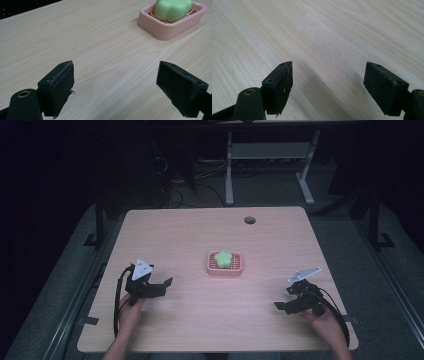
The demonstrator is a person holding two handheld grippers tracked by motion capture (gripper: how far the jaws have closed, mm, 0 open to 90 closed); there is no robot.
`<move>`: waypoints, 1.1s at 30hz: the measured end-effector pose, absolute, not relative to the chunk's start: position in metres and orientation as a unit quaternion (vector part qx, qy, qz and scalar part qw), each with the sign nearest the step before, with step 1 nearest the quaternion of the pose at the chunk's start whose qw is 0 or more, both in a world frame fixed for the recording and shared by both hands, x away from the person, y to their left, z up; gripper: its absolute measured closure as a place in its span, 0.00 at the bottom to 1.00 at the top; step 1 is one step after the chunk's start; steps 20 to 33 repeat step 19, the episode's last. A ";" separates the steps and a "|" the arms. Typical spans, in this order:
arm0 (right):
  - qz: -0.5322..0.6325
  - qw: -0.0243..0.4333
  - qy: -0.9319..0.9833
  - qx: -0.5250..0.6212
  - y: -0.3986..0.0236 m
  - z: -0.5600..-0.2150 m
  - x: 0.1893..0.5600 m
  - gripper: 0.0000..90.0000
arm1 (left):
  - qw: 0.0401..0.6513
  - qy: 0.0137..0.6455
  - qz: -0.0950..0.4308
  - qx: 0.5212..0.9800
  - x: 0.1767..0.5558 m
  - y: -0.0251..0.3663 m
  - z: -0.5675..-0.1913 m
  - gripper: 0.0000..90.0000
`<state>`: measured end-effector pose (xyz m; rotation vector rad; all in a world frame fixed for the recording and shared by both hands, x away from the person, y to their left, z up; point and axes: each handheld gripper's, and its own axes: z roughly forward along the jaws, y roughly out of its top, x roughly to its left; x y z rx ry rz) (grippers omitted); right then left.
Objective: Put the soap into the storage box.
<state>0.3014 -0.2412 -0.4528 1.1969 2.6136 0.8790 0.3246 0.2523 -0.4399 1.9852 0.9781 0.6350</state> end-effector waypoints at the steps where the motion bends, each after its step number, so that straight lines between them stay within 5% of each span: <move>1: 0.293 0.070 0.867 0.396 -0.242 -0.453 0.300 0.25 | 0.407 0.388 0.251 0.788 0.325 0.252 -0.440 0.16; 33: 0.315 0.089 0.854 0.406 -0.253 -0.460 0.280 0.22 | 0.406 0.382 0.260 0.789 0.325 0.249 -0.440 0.16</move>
